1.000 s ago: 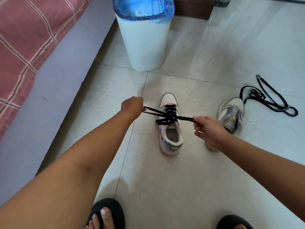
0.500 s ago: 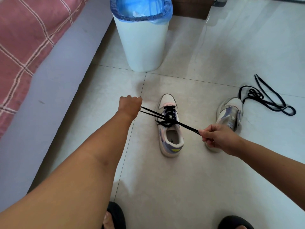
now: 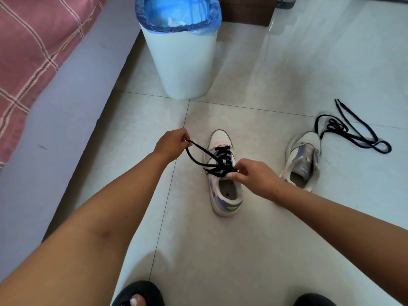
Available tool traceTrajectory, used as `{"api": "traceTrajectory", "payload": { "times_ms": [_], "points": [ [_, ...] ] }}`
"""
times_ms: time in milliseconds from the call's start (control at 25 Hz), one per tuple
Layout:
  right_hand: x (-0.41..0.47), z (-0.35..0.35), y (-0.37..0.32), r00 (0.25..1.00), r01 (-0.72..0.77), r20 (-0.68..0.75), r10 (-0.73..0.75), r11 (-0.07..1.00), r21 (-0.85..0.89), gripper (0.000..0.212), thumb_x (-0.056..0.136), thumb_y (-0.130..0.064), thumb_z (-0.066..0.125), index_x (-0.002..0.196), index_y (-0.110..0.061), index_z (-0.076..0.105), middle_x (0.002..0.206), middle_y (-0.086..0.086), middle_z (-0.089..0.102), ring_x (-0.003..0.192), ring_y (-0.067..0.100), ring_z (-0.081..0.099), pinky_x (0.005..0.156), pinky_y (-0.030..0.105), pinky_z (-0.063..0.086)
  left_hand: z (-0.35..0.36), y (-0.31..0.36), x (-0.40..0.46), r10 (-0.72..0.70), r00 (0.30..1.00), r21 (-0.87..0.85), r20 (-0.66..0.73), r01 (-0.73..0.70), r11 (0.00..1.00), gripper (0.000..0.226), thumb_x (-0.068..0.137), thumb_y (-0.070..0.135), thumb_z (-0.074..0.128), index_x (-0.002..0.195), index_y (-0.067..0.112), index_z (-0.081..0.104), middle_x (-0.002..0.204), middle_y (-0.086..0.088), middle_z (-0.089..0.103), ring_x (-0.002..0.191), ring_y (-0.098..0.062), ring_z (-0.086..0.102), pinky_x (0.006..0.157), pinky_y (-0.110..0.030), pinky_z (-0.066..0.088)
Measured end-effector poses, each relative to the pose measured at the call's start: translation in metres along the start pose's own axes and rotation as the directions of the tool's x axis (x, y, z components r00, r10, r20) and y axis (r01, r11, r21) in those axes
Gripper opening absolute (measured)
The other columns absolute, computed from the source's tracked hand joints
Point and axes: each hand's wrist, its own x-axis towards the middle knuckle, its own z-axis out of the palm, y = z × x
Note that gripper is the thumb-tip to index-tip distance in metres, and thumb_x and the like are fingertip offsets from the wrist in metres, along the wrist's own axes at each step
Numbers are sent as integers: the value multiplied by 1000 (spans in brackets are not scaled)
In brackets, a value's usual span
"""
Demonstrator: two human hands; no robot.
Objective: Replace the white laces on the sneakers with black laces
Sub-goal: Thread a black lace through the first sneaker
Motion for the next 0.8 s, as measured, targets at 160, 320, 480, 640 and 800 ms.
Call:
{"api": "traceTrajectory", "payload": {
  "times_ms": [160, 320, 480, 640, 800],
  "points": [
    [9, 2, -4, 1000, -13, -21, 10, 989, -146, 15, 91, -29, 59, 84, -18, 50, 89, 6, 61, 84, 23, 53, 66, 30, 36, -3, 10, 7, -16, 999, 156, -46, 23, 987, 4, 87, 14, 61, 83, 13, 60, 82, 3, 58, 78, -19, 53, 60, -27, 38],
    [9, 4, -2, 1000, -17, 5, 18, 998, -66, 19, 89, -24, 62, 76, -17, 50, 79, 2, 56, 79, 22, 51, 65, 30, 36, 4, 12, 10, -73, 997, 267, -9, 73, 961, 12, 88, 6, 53, 82, 16, 57, 95, 1, 66, 84, -19, 55, 59, -25, 33],
    [1, 0, 5, 998, -68, 6, 68, 992, 102, 24, 88, -36, 62, 104, -18, 59, 85, -2, 57, 82, 17, 53, 70, 29, 41, 7, 29, 13, -100, 995, -136, -14, 98, 986, 36, 90, 19, 61, 124, 17, 52, 116, -5, 59, 97, -25, 62, 80, -33, 47],
    [-27, 19, 20, 961, -235, 187, 203, 957, 168, 47, 93, -41, 52, 133, -19, 39, 98, 7, 61, 81, 21, 61, 68, 29, 46, 17, 56, -35, 92, 978, -49, 189, -84, 995, 65, 94, 27, 55, 149, 19, 22, 149, -7, 29, 133, -22, 37, 109, -33, 31],
    [-25, 40, 10, 971, -220, 165, 174, 921, 323, 20, 100, -26, 40, 108, -13, 52, 92, 10, 58, 72, 26, 63, 56, 24, 47, 76, 57, -102, 184, 912, 172, 367, -261, 950, 83, 93, 44, 51, 151, 15, 0, 159, -10, -5, 145, -27, 5, 117, -38, 17]
  ]
}}
